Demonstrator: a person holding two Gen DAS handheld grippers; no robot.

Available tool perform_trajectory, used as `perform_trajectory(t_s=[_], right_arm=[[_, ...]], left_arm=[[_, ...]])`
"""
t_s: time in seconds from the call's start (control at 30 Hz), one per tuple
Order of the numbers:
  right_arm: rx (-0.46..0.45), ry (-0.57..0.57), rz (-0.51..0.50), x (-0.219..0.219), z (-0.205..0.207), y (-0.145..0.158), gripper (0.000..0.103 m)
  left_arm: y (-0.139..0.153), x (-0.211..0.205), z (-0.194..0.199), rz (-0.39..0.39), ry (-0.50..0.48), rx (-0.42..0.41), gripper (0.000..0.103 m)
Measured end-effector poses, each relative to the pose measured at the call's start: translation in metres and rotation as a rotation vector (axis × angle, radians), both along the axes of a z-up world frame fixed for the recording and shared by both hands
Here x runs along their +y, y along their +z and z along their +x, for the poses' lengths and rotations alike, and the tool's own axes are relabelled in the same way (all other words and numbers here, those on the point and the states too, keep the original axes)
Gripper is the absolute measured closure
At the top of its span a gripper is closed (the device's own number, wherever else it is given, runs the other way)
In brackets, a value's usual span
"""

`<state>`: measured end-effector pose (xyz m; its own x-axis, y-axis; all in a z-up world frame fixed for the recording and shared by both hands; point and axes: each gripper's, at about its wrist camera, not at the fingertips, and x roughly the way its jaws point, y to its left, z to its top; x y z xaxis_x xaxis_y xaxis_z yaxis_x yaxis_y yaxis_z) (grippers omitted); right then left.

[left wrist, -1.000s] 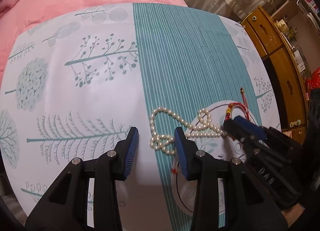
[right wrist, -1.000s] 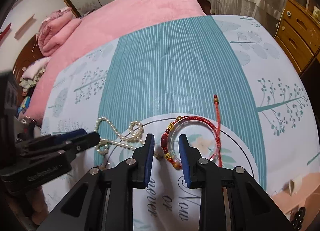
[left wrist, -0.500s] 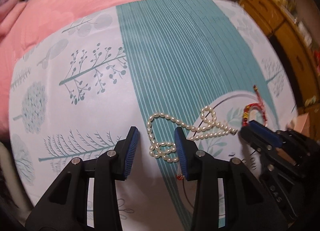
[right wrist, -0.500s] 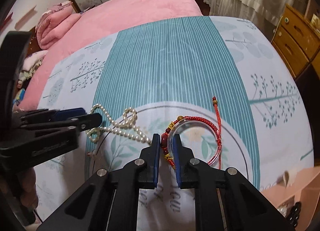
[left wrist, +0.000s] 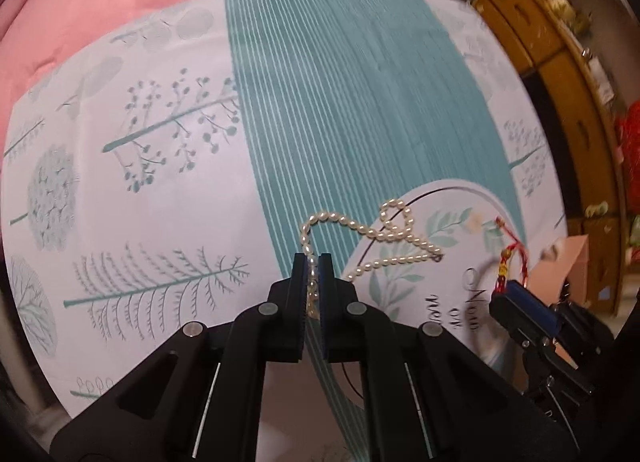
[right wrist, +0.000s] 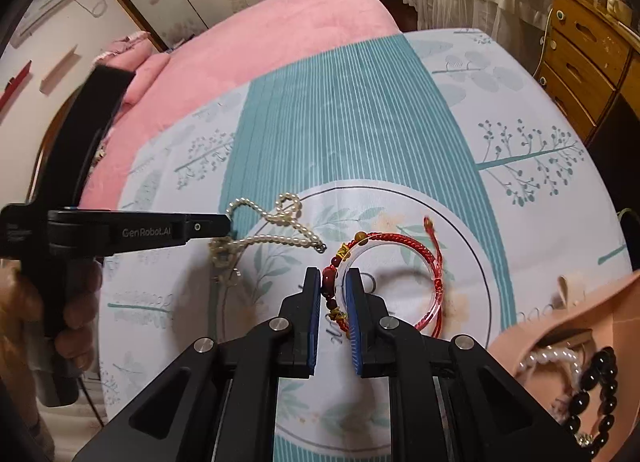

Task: Organize jewelry
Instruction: 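Carry the pearl necklace and red string bracelet over the pink tray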

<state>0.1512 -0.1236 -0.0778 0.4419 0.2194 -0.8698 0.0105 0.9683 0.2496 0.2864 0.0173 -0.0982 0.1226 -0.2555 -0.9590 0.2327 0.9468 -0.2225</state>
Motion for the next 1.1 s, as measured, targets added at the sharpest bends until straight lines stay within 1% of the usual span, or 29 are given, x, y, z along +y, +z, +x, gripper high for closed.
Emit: perform_trajectory(t_s=[0.13, 0.3, 0.43, 0.6, 0.77, 0.93, 1.1], right_arm=[[-0.03, 0.0, 0.016, -0.007, -0.014, 0.02, 0.09], [-0.075, -0.001, 0.027, -0.016, -0.04, 0.052, 0.09], [-0.11, -0.01, 0.032, -0.03, -0.065, 0.083, 0.09], [-0.149, -0.041, 0.034, -0.055, -0.1, 0.12, 0.09], [-0.185, -0.1, 0.012, -0.09, -0.14, 0.151, 0.09], [-0.204, -0.152, -0.013, -0.122, -0.176, 0.168, 0.09], [-0.186, -0.199, -0.028, -0.154, -0.211, 0.164, 0.09]], left_arm=[[0.025, 0.002, -0.014, -0.051, 0.016, -0.047, 0.1], [0.068, -0.003, -0.041, -0.065, -0.023, -0.123, 0.1], [0.112, -0.004, -0.063, -0.099, -0.063, -0.181, 0.1], [0.173, -0.026, -0.097, -0.137, -0.139, -0.27, 0.1], [0.221, -0.058, -0.129, -0.183, -0.213, -0.323, 0.1], [0.255, -0.091, -0.161, -0.217, -0.279, -0.344, 0.1], [0.28, -0.123, -0.194, -0.241, -0.34, -0.348, 0.1]])
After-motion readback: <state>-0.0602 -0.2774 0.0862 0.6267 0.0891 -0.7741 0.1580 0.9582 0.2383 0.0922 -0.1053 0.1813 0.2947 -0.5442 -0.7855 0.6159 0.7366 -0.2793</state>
